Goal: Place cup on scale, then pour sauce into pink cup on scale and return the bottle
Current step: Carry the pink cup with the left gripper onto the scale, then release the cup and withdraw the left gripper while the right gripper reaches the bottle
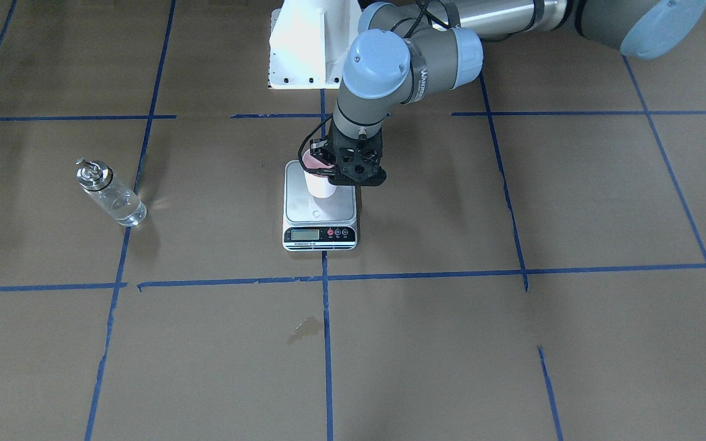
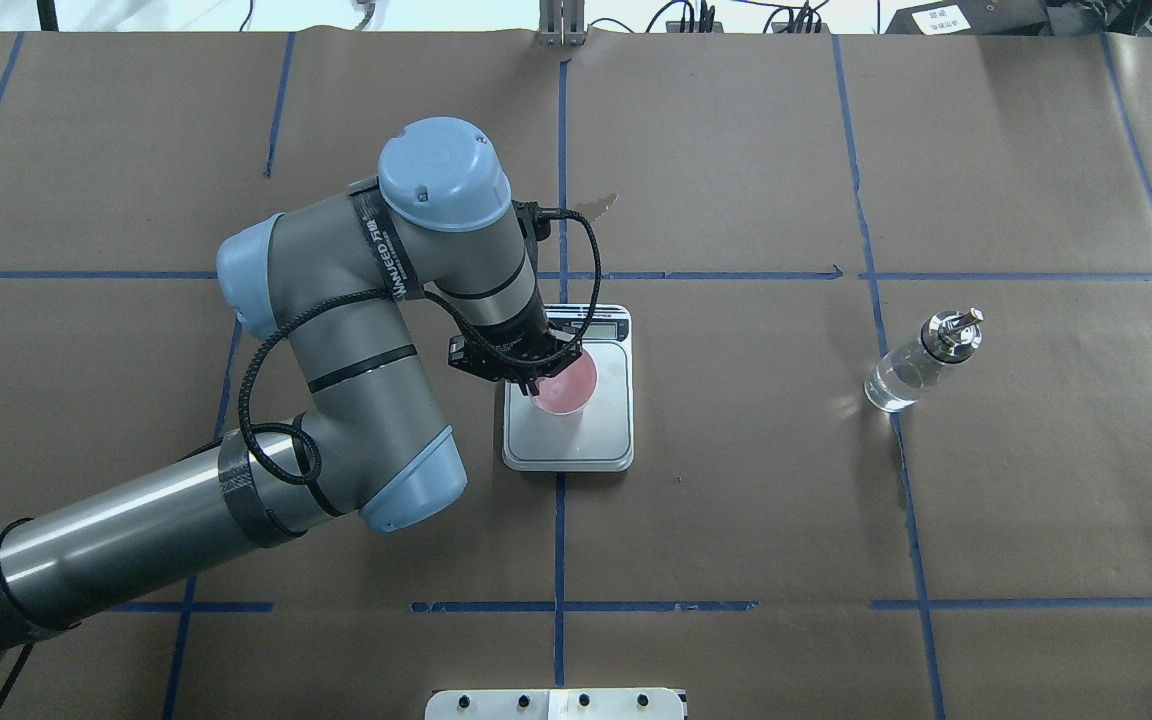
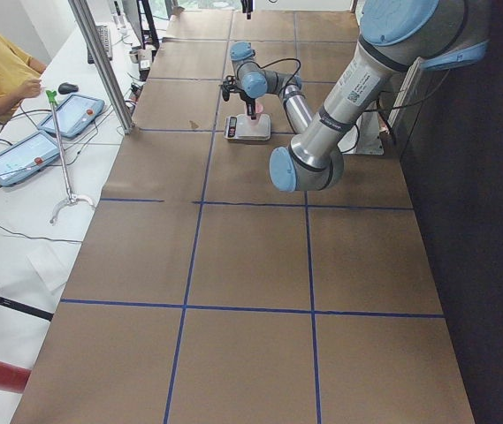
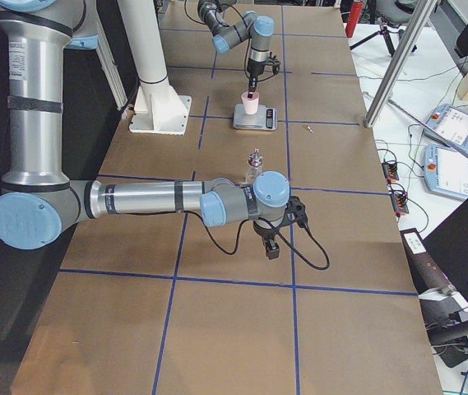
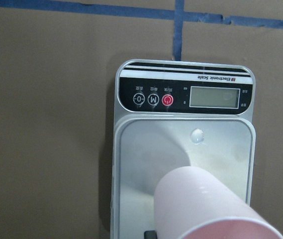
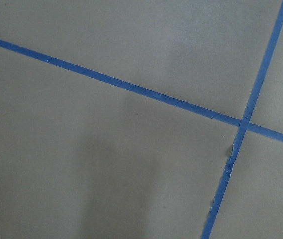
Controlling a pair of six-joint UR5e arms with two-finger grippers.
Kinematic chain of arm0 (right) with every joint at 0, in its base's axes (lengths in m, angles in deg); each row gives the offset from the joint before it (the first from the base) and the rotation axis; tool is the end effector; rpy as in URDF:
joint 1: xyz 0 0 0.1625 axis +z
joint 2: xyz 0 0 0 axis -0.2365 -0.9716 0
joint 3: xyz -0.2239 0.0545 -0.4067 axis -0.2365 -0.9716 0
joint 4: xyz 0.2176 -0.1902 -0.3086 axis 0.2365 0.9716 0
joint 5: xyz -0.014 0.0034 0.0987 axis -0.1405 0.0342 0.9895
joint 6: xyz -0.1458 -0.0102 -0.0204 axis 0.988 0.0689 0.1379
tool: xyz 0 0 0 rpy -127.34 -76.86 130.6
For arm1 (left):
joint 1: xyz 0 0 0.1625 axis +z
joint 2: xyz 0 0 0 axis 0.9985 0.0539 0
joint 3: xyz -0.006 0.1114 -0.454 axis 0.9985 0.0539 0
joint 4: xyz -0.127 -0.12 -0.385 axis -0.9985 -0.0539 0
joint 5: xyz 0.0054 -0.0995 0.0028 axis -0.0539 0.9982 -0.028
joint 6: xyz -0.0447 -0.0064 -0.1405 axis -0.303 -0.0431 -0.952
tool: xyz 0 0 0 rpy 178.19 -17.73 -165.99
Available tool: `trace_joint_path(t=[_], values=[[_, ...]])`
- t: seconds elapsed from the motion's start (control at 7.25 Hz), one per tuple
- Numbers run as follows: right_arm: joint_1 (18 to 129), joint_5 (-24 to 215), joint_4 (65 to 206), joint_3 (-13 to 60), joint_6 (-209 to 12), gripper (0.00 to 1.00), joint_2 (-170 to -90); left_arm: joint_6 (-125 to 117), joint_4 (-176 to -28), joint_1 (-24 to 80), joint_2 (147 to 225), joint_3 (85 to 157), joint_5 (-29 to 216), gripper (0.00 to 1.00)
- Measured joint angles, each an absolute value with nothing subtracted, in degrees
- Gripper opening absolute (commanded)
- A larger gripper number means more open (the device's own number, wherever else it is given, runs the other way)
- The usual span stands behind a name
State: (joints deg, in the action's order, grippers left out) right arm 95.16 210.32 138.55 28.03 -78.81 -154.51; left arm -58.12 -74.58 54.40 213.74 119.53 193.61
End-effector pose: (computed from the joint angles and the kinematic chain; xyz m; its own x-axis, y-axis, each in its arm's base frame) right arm -0.0485 -0.4856 0.6796 0.6299 -0.3210 0.7072 0.1795 0.9461 0.2696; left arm 0.6266 -0.4663 0.2002 0.5953 -0.0167 -0.8033 -0.0765 0.9941 -0.0773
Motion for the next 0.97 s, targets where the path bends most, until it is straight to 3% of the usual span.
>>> trace_joint_path(t=[0.14, 0.41, 0.55, 0.83, 0.97], values=[[95.2, 210.3, 138.3, 28.0, -78.8, 1.0, -154.5, -58.1, -74.6, 54.7, 213.9, 119.1, 193.1, 0.36], [94.6, 210.3, 136.0, 27.9, -78.9, 1.0, -154.5, -58.0, -75.2, 55.0, 214.2, 118.7, 192.8, 0.72], [94.2, 210.4, 135.2, 28.1, -79.7, 1.0, -154.6, -57.9, -76.1, 55.1, 214.1, 118.7, 192.7, 0.79], [91.7, 210.3, 132.0, 29.7, -87.4, 1.0, -154.8, -57.5, -77.8, 54.5, 212.3, 121.8, 192.9, 0.81], [89.3, 210.1, 126.9, 30.9, -95.3, 0.99, -155.7, -57.5, -78.4, 53.4, 210.1, 125.2, 193.1, 1.0]])
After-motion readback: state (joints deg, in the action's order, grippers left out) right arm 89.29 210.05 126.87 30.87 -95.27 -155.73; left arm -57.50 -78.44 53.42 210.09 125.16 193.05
